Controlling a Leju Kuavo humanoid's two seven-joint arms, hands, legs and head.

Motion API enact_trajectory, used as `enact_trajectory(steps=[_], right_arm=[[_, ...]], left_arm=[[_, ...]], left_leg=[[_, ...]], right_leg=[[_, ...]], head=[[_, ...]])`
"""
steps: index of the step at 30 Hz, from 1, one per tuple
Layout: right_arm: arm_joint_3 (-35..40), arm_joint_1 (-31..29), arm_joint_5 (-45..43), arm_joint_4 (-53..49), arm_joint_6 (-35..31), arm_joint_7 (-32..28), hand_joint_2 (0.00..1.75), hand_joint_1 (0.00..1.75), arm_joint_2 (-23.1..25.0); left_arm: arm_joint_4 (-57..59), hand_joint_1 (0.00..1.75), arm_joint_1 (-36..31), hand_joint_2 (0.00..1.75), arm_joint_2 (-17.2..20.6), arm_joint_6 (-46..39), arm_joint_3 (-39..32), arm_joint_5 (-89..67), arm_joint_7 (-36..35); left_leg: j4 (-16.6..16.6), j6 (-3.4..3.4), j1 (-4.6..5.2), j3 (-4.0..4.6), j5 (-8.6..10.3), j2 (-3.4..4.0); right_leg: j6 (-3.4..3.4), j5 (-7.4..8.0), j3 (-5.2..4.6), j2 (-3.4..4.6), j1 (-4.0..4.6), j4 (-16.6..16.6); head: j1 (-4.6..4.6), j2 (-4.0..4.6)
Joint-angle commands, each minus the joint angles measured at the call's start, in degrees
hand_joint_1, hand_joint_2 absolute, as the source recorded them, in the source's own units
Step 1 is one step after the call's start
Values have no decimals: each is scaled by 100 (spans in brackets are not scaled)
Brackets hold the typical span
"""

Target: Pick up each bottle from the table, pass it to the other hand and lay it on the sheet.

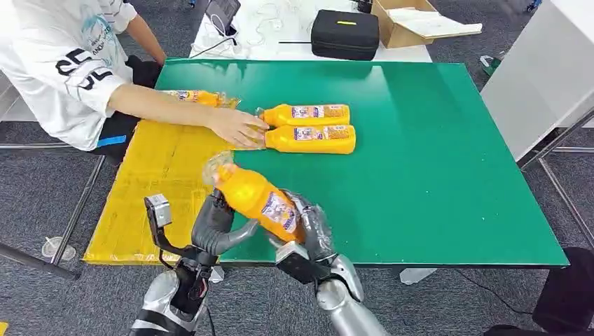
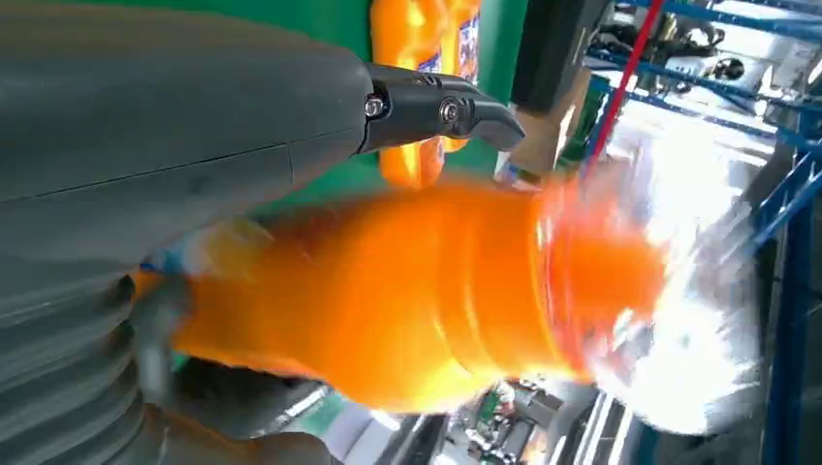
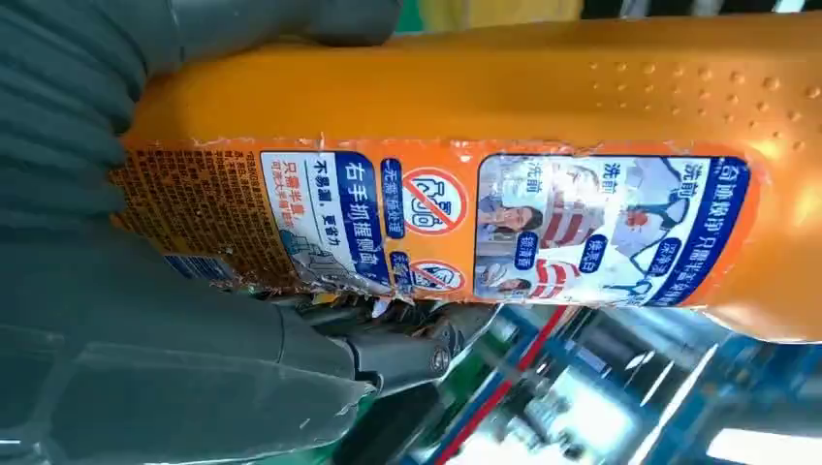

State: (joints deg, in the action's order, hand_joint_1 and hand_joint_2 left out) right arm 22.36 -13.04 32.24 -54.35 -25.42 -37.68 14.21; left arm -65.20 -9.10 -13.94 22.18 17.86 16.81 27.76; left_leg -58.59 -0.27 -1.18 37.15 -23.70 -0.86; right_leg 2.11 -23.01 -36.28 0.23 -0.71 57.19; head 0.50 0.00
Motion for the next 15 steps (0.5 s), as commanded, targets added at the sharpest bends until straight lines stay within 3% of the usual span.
enact_trajectory(steps=[1, 15], right_arm=[[905, -652, 110, 1414, 44, 233, 175, 175, 268], [1249, -719, 33, 2033, 166, 326, 175, 175, 321]], left_arm=[[715, 0, -446, 175, 187, -6, 288, -30, -36], [850, 0, -485, 175, 152, 131, 272, -27, 89]], left_leg=[[6, 3, 1, -18, -2, 10], [4, 4, 1, -20, -4, 0]], right_leg=[[-4, 0, 14, 6, 1, -5], [-6, -5, 20, -6, 1, -4]], head=[[0, 0], [0, 0]])
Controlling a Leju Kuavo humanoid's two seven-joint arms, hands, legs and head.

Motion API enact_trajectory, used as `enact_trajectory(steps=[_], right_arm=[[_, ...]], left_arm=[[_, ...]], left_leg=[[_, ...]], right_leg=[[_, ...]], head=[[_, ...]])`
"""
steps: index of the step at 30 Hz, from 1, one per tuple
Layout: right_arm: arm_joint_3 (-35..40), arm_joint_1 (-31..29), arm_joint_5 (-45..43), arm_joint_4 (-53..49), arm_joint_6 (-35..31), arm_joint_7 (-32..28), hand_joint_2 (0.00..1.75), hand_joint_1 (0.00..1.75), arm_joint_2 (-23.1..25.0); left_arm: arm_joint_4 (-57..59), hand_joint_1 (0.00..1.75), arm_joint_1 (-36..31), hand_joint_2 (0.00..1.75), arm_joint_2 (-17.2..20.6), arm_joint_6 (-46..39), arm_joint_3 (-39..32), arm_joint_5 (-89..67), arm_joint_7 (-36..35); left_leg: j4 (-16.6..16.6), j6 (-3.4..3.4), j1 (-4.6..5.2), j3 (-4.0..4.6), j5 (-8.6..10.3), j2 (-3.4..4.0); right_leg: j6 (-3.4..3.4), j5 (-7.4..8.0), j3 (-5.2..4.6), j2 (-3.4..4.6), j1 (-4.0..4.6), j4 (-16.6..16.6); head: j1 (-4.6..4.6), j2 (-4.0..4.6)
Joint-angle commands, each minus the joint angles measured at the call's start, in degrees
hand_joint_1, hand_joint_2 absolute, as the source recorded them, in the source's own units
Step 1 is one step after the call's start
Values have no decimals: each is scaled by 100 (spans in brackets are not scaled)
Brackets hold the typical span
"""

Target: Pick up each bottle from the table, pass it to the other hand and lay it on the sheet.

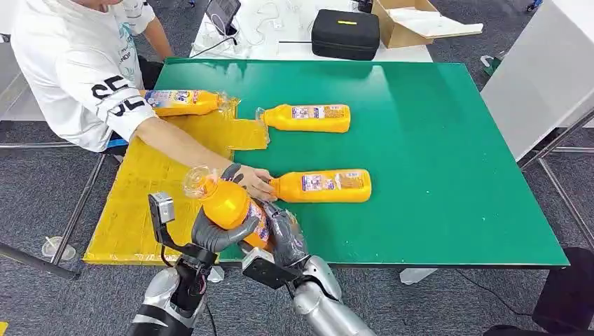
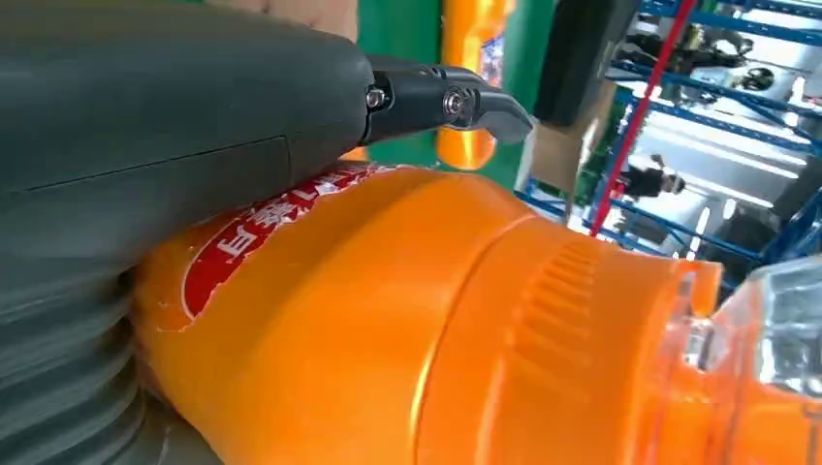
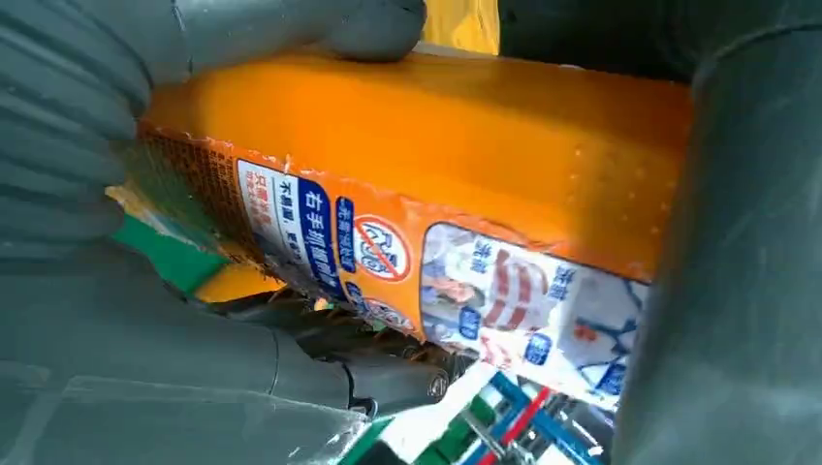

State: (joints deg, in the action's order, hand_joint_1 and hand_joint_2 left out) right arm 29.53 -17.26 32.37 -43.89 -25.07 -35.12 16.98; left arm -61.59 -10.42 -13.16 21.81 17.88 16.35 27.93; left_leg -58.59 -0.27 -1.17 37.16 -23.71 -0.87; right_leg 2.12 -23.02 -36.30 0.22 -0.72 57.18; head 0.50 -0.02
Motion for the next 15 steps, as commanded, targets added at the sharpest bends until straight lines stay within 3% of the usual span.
enact_trajectory(steps=[1, 2, 3, 9, 15], right_arm=[[514, -296, -19, 984, 153, 68, 175, 175, 43], [514, -296, -19, 984, 153, 68, 175, 175, 43], [505, -291, -40, 971, 162, 68, 175, 175, 35], [496, -276, -52, 939, 161, 88, 175, 175, 29], [508, -262, -48, 917, 168, 110, 175, 175, 26]], left_arm=[[478, 0, -346, 175, 72, 207, 257, 53, 62], [478, 152, -346, 175, 72, 207, 257, 53, 62], [423, 175, -316, 175, 77, 204, 244, 47, 84], [393, 175, -284, 175, 59, 229, 174, 134, 87], [334, 175, -266, 175, 31, 259, 92, 250, 86]], left_leg=[[7, 9, 0, -57, -14, 8], [5, 6, 2, -27, -5, 1], [4, 7, 0, -38, -9, 5], [4, 3, 1, -11, 0, -1], [3, 6, -1, -36, -9, 1]], right_leg=[[-13, -13, 57, -5, 6, -7], [-7, -6, 28, -6, 2, -4], [-9, -9, 38, -4, 4, -5], [-4, -3, 11, -5, 0, -3], [-9, -10, 38, -7, 5, -4]], head=[[2, 2], [0, 2], [0, 2], [0, 2], [2, 0]])
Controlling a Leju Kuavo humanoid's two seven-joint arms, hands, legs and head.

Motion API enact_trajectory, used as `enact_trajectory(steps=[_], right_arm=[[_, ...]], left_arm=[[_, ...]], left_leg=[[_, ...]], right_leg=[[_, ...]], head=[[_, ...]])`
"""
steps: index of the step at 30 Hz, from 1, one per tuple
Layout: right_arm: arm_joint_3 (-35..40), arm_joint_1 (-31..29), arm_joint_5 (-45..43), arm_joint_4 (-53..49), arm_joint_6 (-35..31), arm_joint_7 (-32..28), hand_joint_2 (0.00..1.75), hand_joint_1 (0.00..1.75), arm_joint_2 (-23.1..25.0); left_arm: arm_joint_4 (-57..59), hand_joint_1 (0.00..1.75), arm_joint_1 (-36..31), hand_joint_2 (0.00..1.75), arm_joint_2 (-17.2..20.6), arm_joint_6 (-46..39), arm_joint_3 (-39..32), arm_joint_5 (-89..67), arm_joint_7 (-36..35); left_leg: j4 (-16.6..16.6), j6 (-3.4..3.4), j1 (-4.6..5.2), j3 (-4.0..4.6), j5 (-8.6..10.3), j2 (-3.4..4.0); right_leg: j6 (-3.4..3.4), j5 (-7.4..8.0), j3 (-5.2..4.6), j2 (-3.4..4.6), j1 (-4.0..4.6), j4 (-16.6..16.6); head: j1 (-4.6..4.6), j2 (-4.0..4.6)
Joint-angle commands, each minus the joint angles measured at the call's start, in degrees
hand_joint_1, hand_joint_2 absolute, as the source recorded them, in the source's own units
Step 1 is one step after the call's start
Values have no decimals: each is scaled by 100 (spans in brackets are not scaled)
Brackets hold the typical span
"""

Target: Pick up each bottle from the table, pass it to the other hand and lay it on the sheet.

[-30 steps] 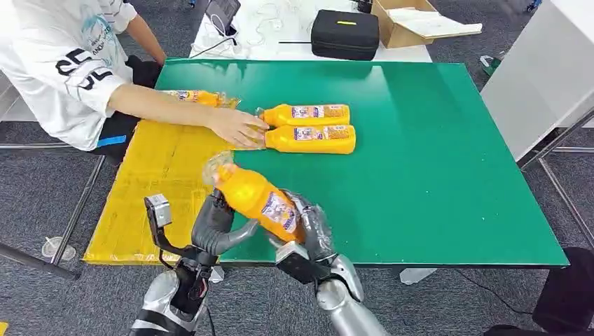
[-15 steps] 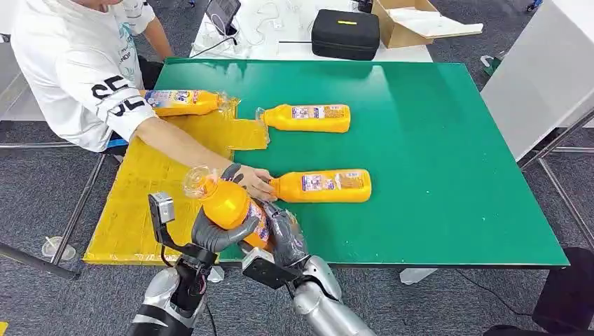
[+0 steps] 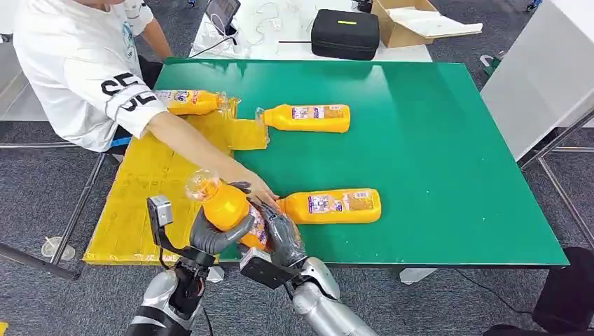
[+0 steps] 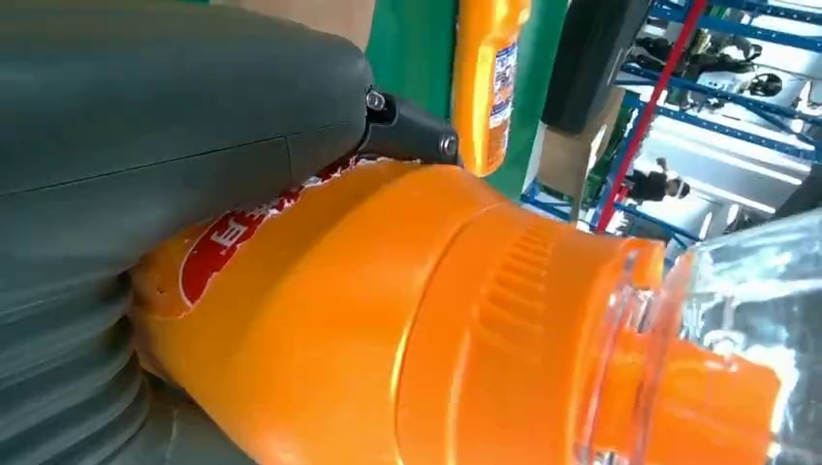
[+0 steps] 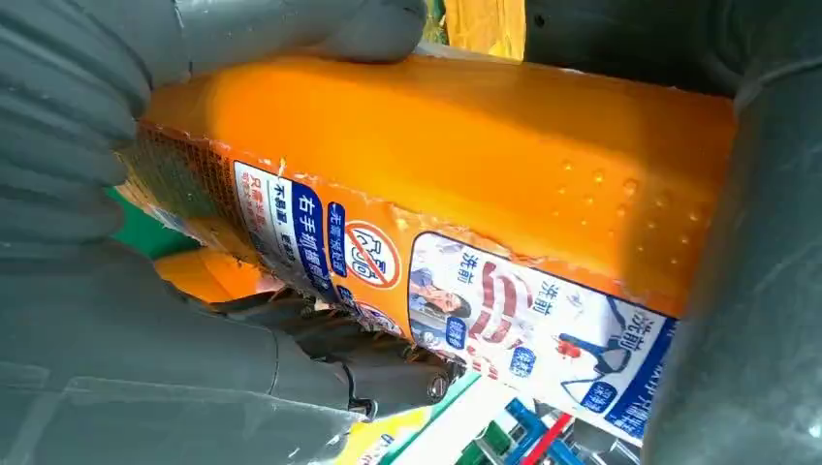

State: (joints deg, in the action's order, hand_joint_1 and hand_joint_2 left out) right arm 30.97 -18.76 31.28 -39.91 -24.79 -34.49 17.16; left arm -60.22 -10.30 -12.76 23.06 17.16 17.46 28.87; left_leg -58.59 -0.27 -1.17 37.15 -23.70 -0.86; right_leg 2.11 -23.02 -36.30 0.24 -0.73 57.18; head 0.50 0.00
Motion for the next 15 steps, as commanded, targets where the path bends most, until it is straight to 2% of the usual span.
enact_trajectory(steps=[1, 2, 3, 4, 5, 7, 8, 15], right_arm=[[364, -108, 62, 511, 136, 58, 175, 175, 7], [363, -109, 63, 498, 124, 77, 175, 175, -3], [338, -103, 44, 470, 104, 80, 175, 166, -7], [315, -95, 26, 436, 88, 82, 175, 68, -12], [269, -93, 3, 374, 36, 95, 175, 0, -19], [136, -72, -91, 194, -68, 95, 175, 0, -19], [83, -76, -138, 84, -69, 103, 0, 0, -29], [-278, -48, -362, -621, -220, 171, 0, 0, -128]], left_arm=[[147, 175, -266, 175, -30, 202, 116, 240, 16], [50, 175, -255, 175, -26, 200, 87, 284, -8], [-38, 175, -243, 175, -27, 174, 62, 275, 21], [-103, 175, -223, 175, -38, 223, 33, 354, -6], [-217, 175, -205, 175, -22, 208, 6, 375, -30], [-372, 175, -168, 175, -10, 225, -53, 466, -80], [-429, 175, -162, 175, 3, 212, -75, 471, -96], [-512, 175, -282, 175, 4, -146, -395, 446, -15]], left_leg=[[4, 5, 0, -23, -5, 0], [3, 7, -1, -36, -10, 1], [3, 6, 0, -30, -8, -1], [2, 8, -1, -37, -11, 1], [2, 5, 0, -21, -5, -3], [0, 6, -1, -25, -7, -4], [-2, 8, -1, -32, -12, 0], [-1, 8, -1, -29, -8, -2]], right_leg=[[-7, -7, 25, -7, 3, -4], [-9, -10, 38, -8, 5, -5], [-7, -9, 32, -9, 4, -4], [-9, -12, 39, -9, 5, -3], [-6, -7, 22, -9, 3, -2], [-7, -10, 27, -12, 4, -2], [-8, -13, 34, -10, 5, 0], [-8, -11, 32, -11, 5, 0]], head=[[0, 0], [0, 0], [0, 0], [0, 0], [2, 0], [0, 0], [2, 0], [0, 0]])
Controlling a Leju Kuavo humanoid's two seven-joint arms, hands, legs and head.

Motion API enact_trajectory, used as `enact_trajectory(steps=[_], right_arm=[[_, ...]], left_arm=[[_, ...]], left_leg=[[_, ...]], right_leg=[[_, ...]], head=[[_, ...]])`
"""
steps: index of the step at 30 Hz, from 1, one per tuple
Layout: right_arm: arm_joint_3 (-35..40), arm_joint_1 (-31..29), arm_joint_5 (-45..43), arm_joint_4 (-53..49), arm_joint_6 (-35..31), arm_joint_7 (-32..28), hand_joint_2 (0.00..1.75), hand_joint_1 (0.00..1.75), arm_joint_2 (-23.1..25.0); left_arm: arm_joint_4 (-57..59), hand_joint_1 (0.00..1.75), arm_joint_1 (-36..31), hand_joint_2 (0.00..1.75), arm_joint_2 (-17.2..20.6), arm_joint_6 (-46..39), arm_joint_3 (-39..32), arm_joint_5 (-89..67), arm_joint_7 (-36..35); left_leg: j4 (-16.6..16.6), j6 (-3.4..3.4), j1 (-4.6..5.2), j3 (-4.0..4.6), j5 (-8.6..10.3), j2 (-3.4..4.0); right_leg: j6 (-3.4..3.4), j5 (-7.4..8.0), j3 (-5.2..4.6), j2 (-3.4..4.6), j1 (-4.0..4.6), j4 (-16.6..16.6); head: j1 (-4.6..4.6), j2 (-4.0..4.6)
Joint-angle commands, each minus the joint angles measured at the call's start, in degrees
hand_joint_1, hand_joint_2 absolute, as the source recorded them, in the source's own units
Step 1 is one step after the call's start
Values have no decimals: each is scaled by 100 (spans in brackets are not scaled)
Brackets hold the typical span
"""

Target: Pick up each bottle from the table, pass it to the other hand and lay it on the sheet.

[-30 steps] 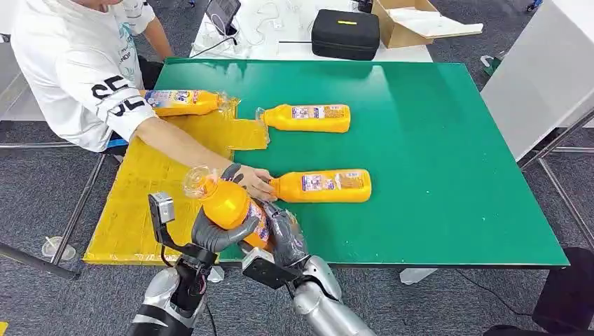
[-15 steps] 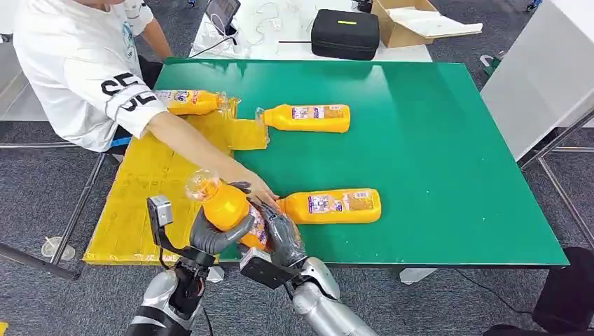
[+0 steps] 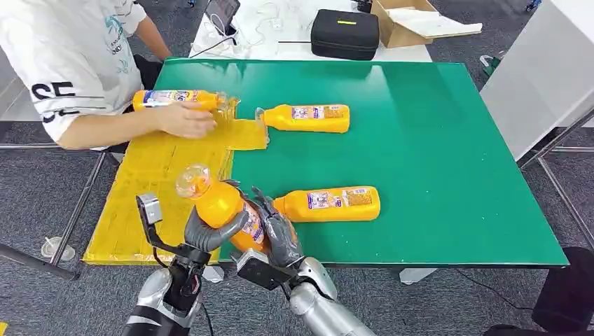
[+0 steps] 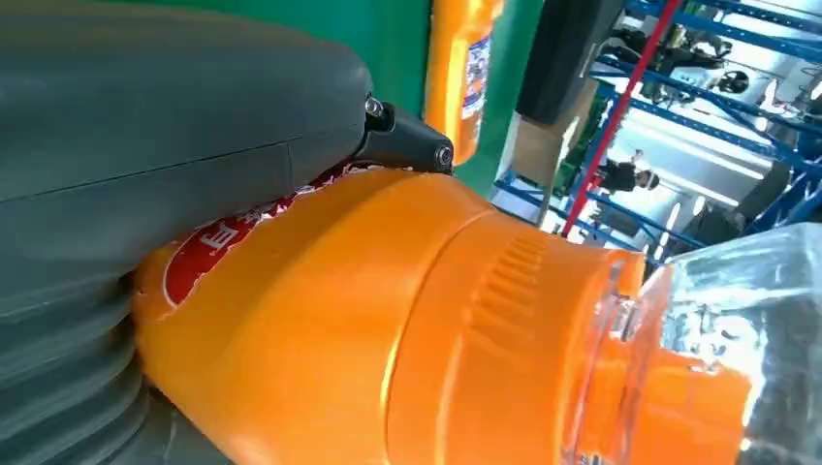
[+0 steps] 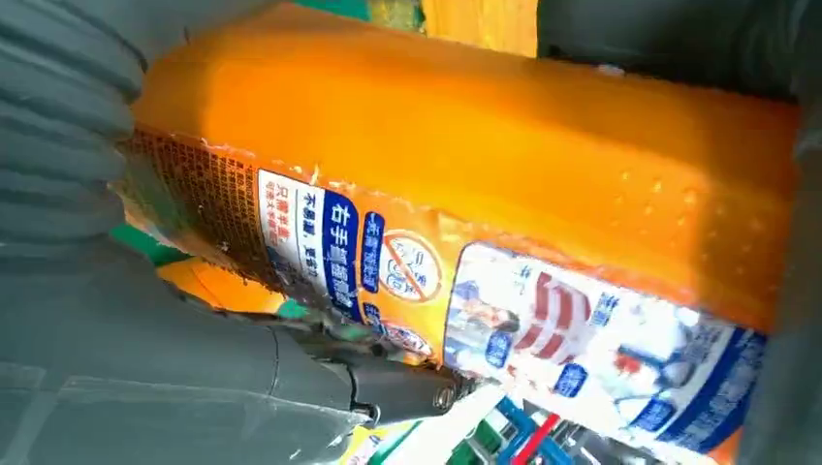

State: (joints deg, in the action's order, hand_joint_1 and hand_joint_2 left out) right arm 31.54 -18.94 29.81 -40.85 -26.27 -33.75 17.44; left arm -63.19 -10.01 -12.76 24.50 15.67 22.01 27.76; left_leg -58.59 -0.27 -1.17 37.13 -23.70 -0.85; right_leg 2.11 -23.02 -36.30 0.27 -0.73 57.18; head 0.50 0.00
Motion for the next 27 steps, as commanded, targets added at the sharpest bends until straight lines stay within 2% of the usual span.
enact_trajectory(steps=[1, 3, 5, 8, 12, 15, 16, 17, 18, 19, 22, 23, 24, 25, 27], right_arm=[[-371, -17, -267, -665, -47, 86, 0, 0, -175], [-442, 25, -387, -1024, 29, 89, 0, 0, -232], [-434, 82, -413, -1207, 118, 136, 0, 0, -276], [-423, 104, -416, -1210, 143, 157, 0, 0, -279], [-431, 108, -454, -1200, 132, 126, 0, 0, -268], [-493, 228, -678, -1693, 194, 45, 0, 0, -354], [-498, 303, -735, -1929, 225, 33, 0, 0, -396], [-486, 363, -765, -2127, 262, 51, 0, 0, -441], [-518, 464, -871, -2436, 205, -43, 0, 0, -445], [-540, 546, -927, -2670, 98, -128, 0, 0, -444], [-527, 762, -1089, -3272, -141, -339, 0, 0, -441], [-521, 848, -1185, -3468, -224, -440, 0, 0, -424], [-496, 918, -1228, -3625, -292, -477, 0, 0, -434], [-454, 952, -1366, -3766, -329, -544, 0, 0, -448], [-378, 971, -1613, -4035, -488, -625, 0, 0, -482]], left_arm=[[-231, 175, -371, 175, 13, -468, -327, -101, 141], [-217, 175, -538, 175, 21, -844, -573, -223, 242], [-172, 175, -606, 175, 42, -853, -651, -227, 226], [-159, 175, -591, 175, 23, -850, -649, -243, 222], [-191, 175, -578, 175, 19, -1002, -657, -391, 366], [-185, 175, -842, 175, 79, -1817, -1061, -803, 762], [-189, 175, -941, 175, 140, -2026, -1165, -977, 869], [-161, 175, -1031, 175, 161, -2158, -1293, -1075, 912], [-137, 175, -1150, 175, 228, -2735, -1414, -1639, 1159], [-52, 175, -1242, 175, 237, -3008, -1549, -1864, 1202], [-12, 175, -1342, 175, 280, -3660, -1738, -2469, 1224], [-81, 175, -1339, 175, 346, -4102, -1682, -2893, 1224], [52, 175, -1368, 175, 367, -4131, -1662, -2902, 1224], [32, 175, -1351, 175, 530, -4822, -1375, -3526, 1224], [405, 175, -1468, 175, 761, -5406, -991, -3968, 1224]], left_leg=[[-1, 5, 0, -13, -3, -3], [-1, 5, -1, -8, -1, -4], [-4, 6, -2, -14, -2, -9], [0, 10, -1, -45, -10, 0], [2, 7, -1, -21, -4, -4], [1, 11, 0, -46, -15, 6], [-2, 5, -1, -14, -3, -4], [-2, 6, -2, -19, -5, -4], [-7, 7, -4, -29, -9, -6], [0, 3, -2, 0, 3, -6], [-5, 4, -2, -19, -5, 0], [-4, 6, -3, -29, -8, -1], [-3, 4, -4, -15, -4, -2], [-2, 7, -1, -30, -7, -4], [1, 7, -1, -31, -9, 7]], right_leg=[[-6, -5, 16, -10, 2, 0], [-5, -3, 11, -9, 4, 0], [-8, -6, 19, -18, 6, 3], [-13, -12, 49, -14, 7, -1], [-6, -6, 25, -12, 4, -4], [-10, -14, 48, -5, 5, -4], [-7, -5, 17, -9, 4, 1], [-8, -6, 23, -10, 5, 0], [-12, -12, 33, -15, 8, 6], [-5, 0, 4, -9, 4, 0], [-12, -7, 19, -8, 6, 7], [-13, -10, 31, -10, 8, 6], [-9, -6, 17, -9, 8, 3], [-11, -12, 32, -14, 6, 3], [-8, -9, 31, 0, 6, -1]], head=[[0, 0], [0, 0], [2, 0], [2, 0], [-2, 0], [0, 0], [-2, 0], [0, 0], [0, 0], [-2, 0], [0, 0], [0, -2], [0, 0], [-2, 0], [2, 0]])
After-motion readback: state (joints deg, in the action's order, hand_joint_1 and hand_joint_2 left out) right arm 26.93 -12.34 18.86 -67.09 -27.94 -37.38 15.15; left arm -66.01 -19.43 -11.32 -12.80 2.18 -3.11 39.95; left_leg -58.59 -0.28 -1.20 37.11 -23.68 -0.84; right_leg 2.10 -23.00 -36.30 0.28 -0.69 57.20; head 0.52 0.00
